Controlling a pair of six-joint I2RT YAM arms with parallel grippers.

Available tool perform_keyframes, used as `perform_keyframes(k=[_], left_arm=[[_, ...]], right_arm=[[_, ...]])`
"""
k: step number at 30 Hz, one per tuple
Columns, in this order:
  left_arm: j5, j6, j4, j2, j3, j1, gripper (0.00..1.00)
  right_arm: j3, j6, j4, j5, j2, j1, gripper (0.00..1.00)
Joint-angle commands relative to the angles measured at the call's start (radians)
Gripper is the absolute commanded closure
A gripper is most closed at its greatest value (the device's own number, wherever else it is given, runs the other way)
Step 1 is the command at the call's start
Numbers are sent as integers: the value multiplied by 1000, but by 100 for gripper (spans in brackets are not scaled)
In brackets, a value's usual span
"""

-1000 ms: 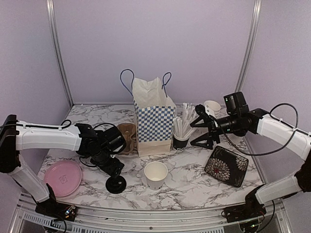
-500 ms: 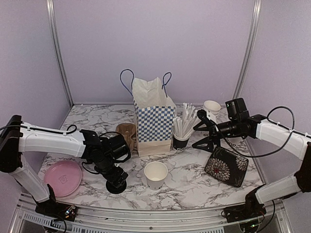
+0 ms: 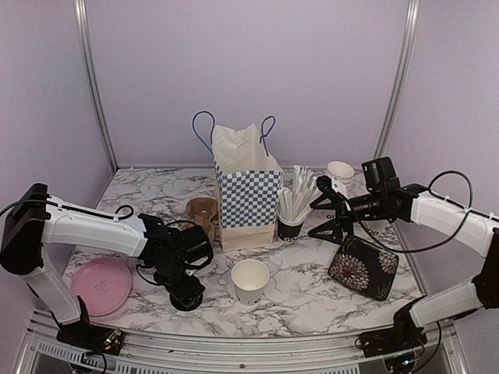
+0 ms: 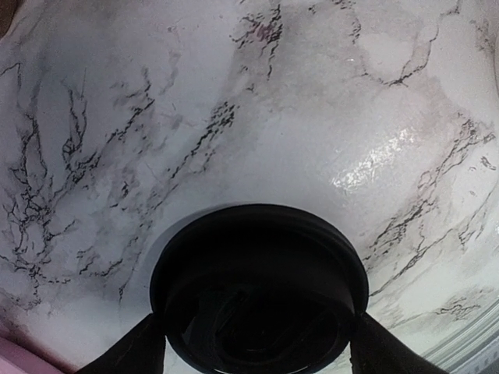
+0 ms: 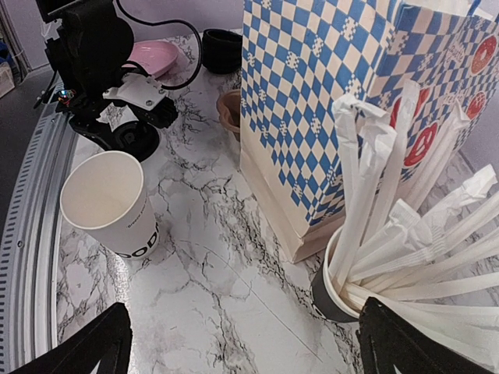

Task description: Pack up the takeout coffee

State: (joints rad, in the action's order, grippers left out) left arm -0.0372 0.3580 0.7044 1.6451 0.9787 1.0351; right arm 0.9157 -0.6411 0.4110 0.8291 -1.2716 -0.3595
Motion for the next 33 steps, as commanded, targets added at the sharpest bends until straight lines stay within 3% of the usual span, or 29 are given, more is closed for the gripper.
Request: perform_keyframes(k=[1, 4, 10, 16, 22, 33], left_arm=[[6, 5, 15, 21, -14, 4, 21], [15, 3, 14, 30, -12, 3, 28], [2, -5, 47, 12, 12, 3, 31], [-47, -17, 158, -99, 130, 4, 31], [-22, -82, 163, -197, 279, 15, 32], [117, -197, 94, -76, 450, 51, 32]], right_arm=[[11, -13, -18, 18, -3, 5, 1], [9, -12, -18, 16, -3, 5, 2], [8, -13, -18, 13, -2, 5, 2], [6, -11, -21, 18, -6, 5, 2], [8, -8, -20, 25, -15, 5, 2], [2, -9, -21, 8, -18, 5, 2]])
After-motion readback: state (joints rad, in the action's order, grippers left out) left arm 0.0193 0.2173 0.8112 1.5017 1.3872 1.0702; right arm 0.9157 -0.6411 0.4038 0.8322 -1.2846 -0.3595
